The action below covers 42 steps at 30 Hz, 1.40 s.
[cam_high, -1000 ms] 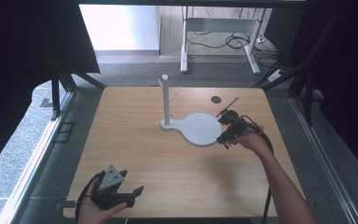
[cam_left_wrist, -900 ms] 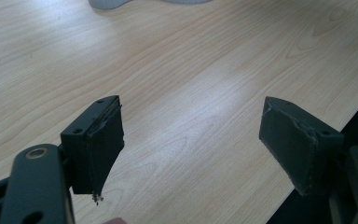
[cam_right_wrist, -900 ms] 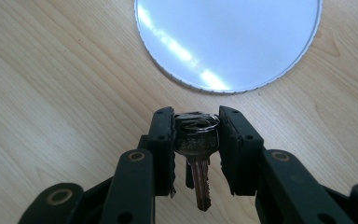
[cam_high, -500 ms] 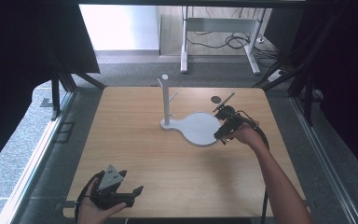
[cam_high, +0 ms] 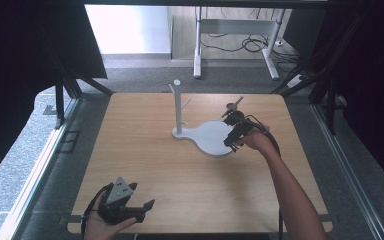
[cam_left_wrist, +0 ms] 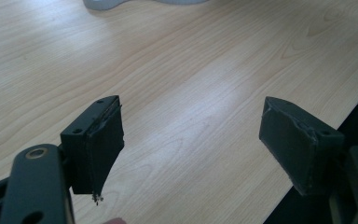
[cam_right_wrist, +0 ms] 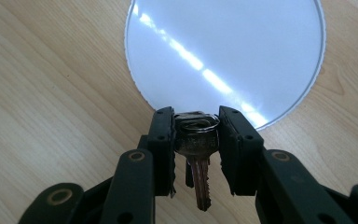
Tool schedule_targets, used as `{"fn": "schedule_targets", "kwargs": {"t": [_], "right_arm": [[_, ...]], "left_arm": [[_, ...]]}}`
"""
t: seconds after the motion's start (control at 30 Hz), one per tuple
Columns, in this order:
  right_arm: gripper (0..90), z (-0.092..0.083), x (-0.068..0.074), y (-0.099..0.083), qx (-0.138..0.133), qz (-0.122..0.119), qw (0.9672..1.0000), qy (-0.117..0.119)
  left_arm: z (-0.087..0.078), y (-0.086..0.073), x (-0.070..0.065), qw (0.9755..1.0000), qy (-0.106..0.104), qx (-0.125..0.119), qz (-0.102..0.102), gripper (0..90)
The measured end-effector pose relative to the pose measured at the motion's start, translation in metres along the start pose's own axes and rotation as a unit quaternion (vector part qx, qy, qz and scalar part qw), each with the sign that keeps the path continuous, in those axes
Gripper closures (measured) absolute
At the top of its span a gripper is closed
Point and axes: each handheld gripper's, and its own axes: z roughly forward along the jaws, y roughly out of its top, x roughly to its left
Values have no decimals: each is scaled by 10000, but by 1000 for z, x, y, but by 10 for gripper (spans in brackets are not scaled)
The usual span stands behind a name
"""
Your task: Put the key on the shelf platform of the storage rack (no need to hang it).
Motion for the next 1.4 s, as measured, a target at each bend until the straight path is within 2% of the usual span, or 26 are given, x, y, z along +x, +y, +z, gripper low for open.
{"fn": "schedule_targets", "kwargs": {"t": [0.17, 0.37, 0.7, 1.17, 1.4], "right_arm": [[678, 5, -2, 9, 45, -22, 10000, 2], [678, 9, -2, 19, 0, -17, 10000, -37], [678, 10, -8, 26, -35, 17, 10000, -25], [678, 20, -15, 37, -22, 143, 9999, -21], [678, 26, -12, 48, -60, 30, 10000, -1]], "left_arm": [[4, 0, -2, 10000, -50, 29, 23, 221], [0, -1, 2, 10000, -11, -3, -19, 221], [0, -2, 3, 10000, -1, -7, -37, 221], [-4, -3, 7, 9999, 37, -49, -96, 222], [-5, -3, 9, 9999, 56, -75, -124, 222]]}}
